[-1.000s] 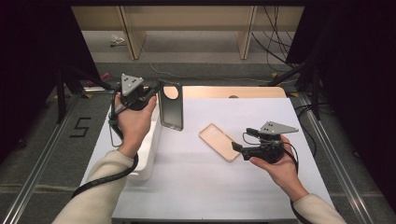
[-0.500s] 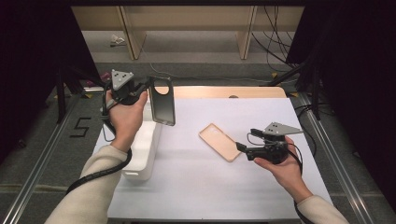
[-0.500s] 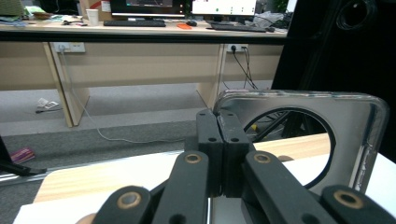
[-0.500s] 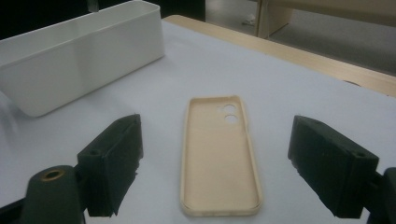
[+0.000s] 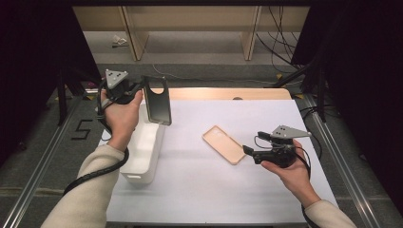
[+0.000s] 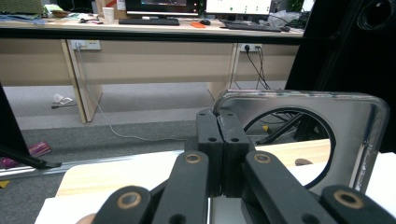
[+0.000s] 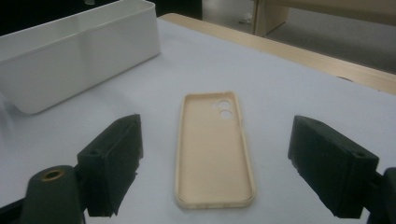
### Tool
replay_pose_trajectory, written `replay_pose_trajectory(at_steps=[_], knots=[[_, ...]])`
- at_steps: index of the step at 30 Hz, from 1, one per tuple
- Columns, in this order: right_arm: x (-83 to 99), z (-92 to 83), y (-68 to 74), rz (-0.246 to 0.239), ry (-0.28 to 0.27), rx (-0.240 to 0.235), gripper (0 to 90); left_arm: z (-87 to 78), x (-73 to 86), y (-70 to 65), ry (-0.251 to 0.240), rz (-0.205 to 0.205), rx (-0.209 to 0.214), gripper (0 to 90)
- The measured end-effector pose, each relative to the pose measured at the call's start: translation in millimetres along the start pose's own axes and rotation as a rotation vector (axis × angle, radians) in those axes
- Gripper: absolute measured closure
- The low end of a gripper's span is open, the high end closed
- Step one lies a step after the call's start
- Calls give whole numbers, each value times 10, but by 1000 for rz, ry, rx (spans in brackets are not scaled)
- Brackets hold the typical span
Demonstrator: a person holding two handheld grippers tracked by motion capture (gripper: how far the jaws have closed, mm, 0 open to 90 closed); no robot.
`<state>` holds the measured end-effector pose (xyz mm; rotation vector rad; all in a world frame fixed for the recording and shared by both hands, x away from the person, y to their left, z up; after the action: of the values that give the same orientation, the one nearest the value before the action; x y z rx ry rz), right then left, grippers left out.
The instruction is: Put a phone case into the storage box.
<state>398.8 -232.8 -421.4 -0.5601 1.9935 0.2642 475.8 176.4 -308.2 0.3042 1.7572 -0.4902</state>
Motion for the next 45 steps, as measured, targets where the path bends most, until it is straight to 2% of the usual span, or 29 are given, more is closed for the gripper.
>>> replay_pose_trajectory(at_steps=[31, 45], knots=[[29, -24, -20, 3, 3, 2, 186, 43, 39, 312, 19, -1, -80, 891], [38, -40, -33, 11, 4, 3, 186, 84, 55, 383, 26, 1, -96, 891]])
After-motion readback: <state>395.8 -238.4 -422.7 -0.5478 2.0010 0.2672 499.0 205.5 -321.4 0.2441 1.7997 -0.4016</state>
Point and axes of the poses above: each handheld gripper's, and its own axes: z roughly forward along the jaws, x roughly out of its underside, y roughly to its left, the point moved 3 cm from there along z, roughly forward along the jaws, and after that the axes turned 15 degrees about x, right-handed, at the moved point
